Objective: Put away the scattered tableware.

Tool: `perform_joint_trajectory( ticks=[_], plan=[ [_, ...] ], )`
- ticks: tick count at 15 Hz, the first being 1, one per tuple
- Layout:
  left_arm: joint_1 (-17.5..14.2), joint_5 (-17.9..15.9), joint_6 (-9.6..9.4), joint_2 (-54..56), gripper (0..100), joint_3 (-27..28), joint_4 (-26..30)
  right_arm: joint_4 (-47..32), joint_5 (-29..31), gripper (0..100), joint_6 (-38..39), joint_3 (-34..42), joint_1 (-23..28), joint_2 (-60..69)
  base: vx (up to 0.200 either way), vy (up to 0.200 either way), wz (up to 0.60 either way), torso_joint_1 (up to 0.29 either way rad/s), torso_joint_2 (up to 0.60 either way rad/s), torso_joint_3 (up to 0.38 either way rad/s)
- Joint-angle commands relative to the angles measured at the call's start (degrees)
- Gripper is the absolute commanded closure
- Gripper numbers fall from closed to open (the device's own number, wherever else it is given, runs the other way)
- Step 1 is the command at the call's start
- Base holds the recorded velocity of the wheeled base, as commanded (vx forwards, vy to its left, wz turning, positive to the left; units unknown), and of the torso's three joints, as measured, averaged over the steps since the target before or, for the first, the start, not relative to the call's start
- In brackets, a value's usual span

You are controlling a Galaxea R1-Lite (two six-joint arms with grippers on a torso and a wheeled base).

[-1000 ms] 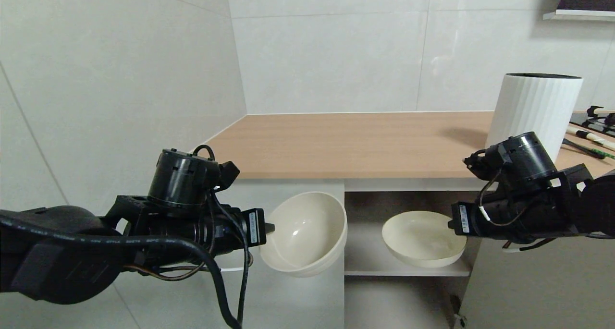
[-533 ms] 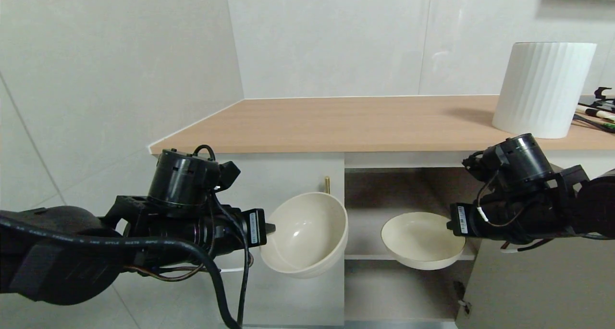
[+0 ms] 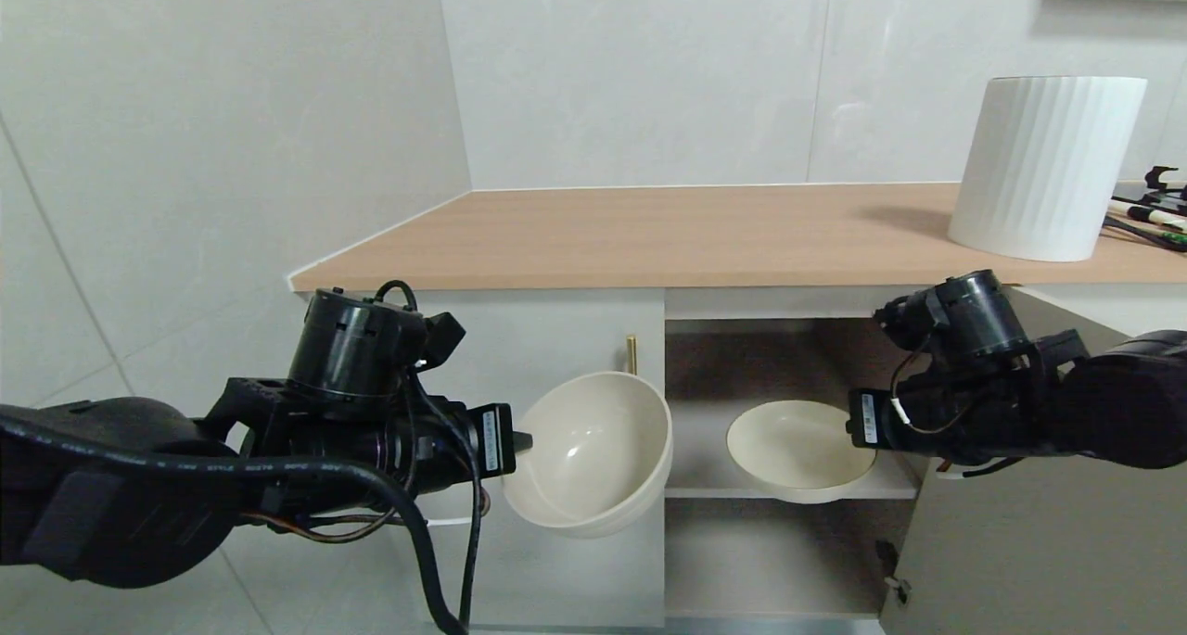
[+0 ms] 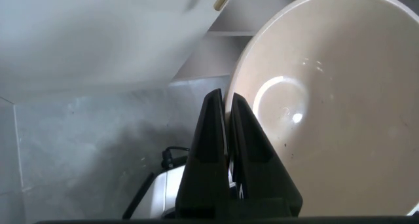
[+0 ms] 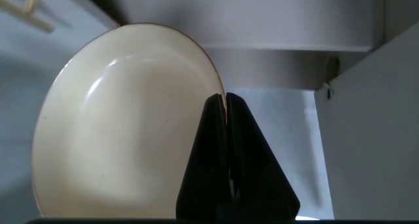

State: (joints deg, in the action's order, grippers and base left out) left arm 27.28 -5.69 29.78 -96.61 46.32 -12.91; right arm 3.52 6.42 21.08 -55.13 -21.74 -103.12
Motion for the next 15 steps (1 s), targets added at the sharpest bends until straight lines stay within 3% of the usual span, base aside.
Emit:
perform_joint_trajectory(
  ticks=[1,5,15],
  plan=[
    [0.1,0.0,0.01,-0.2,100,0.0,0.0,5.4,0.1,100,0.3,-0.2,1.5,-10.3,0.000,0.000,0.00,0.000,0.00,0.000],
    [0.1,0.0,0.01,-0.3,100,0.0,-0.1,18.0,2.6,100,0.0,-1.8,3.7,-24.4,0.000,0.000,0.00,0.000,0.00,0.000],
    [0.6,0.1,0.10,-0.8,100,0.0,-0.1,18.2,8.5,100,0.0,-16.0,7.4,-40.1,0.000,0.000,0.00,0.000,0.00,0.000]
  ],
)
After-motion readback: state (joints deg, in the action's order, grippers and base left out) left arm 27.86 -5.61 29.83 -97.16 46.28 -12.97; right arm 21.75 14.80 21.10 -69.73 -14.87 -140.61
